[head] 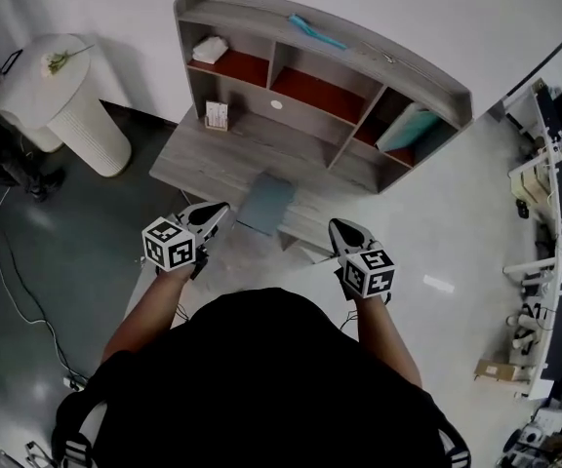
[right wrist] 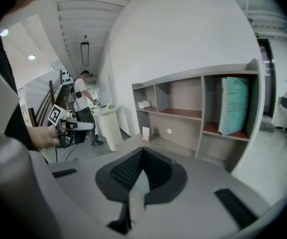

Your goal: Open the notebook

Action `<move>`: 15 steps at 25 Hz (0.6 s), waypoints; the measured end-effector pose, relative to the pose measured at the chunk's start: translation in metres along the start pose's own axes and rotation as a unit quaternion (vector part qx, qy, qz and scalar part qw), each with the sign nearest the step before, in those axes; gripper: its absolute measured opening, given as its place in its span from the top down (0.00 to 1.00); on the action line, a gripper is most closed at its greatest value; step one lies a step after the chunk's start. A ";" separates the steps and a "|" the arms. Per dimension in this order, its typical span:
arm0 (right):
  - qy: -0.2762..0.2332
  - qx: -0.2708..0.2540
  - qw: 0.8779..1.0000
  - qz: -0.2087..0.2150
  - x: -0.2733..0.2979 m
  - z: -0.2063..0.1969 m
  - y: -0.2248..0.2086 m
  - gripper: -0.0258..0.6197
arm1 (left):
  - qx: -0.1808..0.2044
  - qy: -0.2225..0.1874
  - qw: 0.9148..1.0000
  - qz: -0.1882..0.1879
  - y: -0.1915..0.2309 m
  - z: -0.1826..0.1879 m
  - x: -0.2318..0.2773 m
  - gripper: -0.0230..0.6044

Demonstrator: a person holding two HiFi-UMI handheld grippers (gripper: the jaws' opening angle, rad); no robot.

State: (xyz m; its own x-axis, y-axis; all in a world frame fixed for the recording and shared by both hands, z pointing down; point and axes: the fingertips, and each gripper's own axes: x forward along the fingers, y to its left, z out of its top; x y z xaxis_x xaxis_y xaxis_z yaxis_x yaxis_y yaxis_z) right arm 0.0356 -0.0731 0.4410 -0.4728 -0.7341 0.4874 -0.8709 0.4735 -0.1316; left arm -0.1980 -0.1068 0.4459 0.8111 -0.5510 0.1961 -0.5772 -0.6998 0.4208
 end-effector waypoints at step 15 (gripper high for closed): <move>0.021 0.032 0.998 -0.043 0.021 -0.011 0.028 0.96 | -0.006 0.039 0.998 -0.047 0.038 -0.006 0.004 0.95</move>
State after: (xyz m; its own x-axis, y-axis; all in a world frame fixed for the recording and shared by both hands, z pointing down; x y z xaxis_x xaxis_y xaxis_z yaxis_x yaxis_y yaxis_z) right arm 0.0024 -0.0699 0.4570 -0.3905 -0.7492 0.5349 -0.9158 0.3757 -0.1423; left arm -0.2162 -0.1325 0.4674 0.8672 -0.4453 0.2230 -0.4967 -0.7409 0.4520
